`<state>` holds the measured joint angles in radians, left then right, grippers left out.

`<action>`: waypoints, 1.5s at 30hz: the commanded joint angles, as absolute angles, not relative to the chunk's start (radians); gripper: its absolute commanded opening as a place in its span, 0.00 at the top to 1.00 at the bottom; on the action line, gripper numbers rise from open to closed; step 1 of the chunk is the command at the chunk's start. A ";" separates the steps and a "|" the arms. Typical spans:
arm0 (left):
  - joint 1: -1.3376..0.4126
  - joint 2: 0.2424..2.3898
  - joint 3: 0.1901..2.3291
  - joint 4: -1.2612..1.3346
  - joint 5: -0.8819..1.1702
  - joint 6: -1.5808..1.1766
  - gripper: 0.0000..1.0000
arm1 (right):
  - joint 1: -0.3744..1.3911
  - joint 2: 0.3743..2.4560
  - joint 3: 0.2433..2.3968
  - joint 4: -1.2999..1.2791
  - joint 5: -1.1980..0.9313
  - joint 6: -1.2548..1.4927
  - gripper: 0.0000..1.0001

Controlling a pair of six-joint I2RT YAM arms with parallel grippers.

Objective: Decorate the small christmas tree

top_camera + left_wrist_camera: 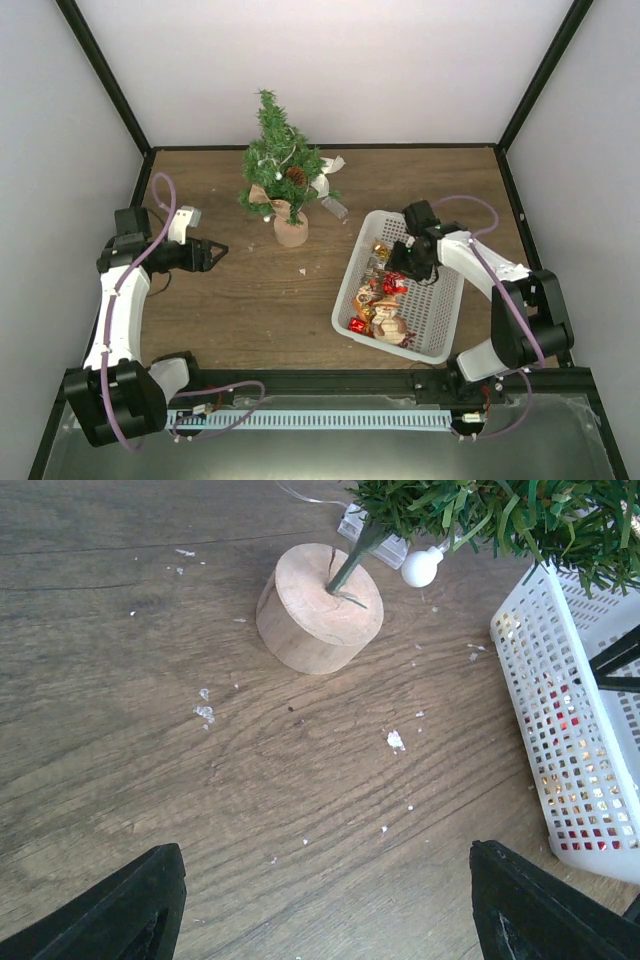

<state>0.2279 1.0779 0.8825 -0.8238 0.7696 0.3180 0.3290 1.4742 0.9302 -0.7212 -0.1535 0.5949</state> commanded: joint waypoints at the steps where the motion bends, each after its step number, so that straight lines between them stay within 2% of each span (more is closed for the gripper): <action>1: 0.225 1.077 0.899 -0.828 0.781 0.330 0.22 | 0.242 1.471 0.874 -0.694 -0.191 0.629 0.61; 10: 0.225 1.076 0.899 -0.830 0.790 0.331 0.22 | 0.117 1.426 0.713 -0.516 -0.375 0.692 0.60; 19: 0.225 1.073 0.897 -0.830 0.792 0.329 0.22 | 0.109 1.457 0.635 -0.349 -0.483 0.744 0.63; 23: 0.225 1.073 0.897 -0.826 0.792 0.325 0.22 | 0.108 1.443 0.598 -0.290 -0.508 0.753 0.71; 29: 0.225 1.072 0.896 -0.824 0.790 0.324 0.22 | 0.109 1.360 0.556 -0.245 -0.519 0.755 0.94; 32: 0.225 1.074 0.896 -0.823 0.788 0.322 0.22 | 0.109 1.294 0.553 -0.247 -0.508 0.748 0.99; 39: 0.226 1.068 0.894 -0.821 0.787 0.321 0.22 | 0.109 1.193 0.571 -0.274 -0.491 0.728 0.99; 45: 0.226 1.062 0.893 -0.820 0.787 0.320 0.22 | 0.109 1.324 0.592 -0.337 -0.545 0.681 0.84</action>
<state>0.2279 1.0775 0.8825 -0.8242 0.7712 0.3172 0.1165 1.2636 0.5793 -0.3019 -0.5007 0.7181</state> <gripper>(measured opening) 0.782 0.119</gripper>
